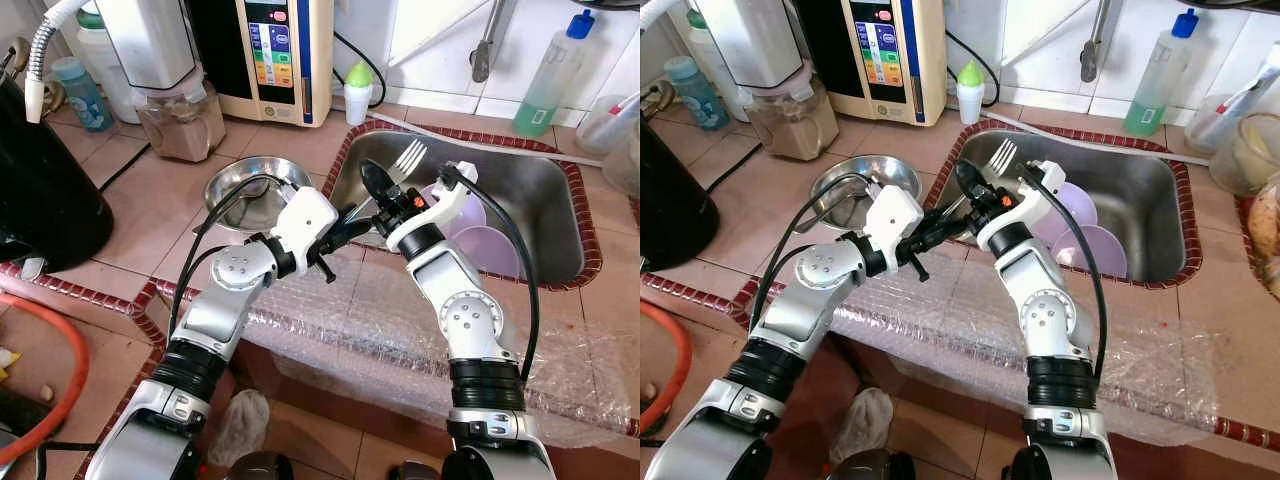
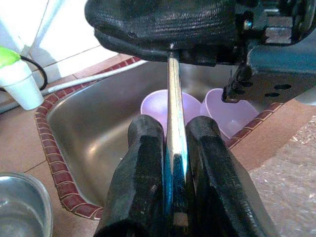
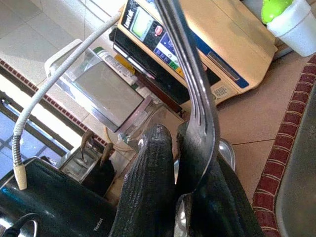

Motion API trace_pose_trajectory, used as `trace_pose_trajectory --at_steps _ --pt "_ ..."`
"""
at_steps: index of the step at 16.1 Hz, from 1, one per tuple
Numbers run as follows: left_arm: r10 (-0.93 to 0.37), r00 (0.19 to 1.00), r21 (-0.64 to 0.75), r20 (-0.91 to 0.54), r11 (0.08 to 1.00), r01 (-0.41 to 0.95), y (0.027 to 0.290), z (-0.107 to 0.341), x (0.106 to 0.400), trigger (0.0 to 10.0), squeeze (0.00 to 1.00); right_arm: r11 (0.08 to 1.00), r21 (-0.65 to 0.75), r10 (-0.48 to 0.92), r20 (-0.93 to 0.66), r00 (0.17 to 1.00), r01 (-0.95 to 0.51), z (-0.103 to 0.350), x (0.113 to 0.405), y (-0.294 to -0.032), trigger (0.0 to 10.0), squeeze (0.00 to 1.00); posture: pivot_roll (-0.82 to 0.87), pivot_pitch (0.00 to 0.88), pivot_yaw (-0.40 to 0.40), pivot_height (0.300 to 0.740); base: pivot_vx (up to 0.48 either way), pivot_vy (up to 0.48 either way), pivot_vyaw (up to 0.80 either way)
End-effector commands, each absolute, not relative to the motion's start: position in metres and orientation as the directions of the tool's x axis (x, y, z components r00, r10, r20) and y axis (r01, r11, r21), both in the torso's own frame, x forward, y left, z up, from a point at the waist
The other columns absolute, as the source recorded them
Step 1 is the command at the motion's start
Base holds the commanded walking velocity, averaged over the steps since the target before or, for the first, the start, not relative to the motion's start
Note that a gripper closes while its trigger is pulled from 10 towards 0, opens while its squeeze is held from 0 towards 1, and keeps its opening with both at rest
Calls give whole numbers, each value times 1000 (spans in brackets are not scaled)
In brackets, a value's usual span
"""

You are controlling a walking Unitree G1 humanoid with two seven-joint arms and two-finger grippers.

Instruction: Kitchen organization

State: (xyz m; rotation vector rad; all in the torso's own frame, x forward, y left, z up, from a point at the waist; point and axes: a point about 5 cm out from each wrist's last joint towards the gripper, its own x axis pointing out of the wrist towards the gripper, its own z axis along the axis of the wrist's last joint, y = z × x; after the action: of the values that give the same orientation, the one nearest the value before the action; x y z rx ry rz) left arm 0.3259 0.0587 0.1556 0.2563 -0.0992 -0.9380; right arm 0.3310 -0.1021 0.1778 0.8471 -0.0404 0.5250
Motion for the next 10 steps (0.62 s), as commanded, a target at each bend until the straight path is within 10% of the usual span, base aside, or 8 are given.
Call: trace_pose_trajectory --at_steps 1,2,3,10 --pt "-799 601 317 9 573 756 66 171 331 0 0 641 693 302 167 939 -330 168 337 -127 0 0 -116 4 56 740 0 0 0" --pt "-797 603 311 7 575 757 66 170 331 0 0 647 691 294 167 941 -324 169 338 -128 0 0 -116 4 56 740 0 0 0" --pt "-790 614 311 -3 582 751 69 170 334 10000 1000 691 655 257 171 951 -304 172 342 -133 0 0 -115 7 54 740 0 0 0" --pt "-705 706 367 -62 641 673 94 172 348 10000 1000 960 272 10 224 975 -72 194 366 -167 0 0 -102 21 49 740 0 0 0"
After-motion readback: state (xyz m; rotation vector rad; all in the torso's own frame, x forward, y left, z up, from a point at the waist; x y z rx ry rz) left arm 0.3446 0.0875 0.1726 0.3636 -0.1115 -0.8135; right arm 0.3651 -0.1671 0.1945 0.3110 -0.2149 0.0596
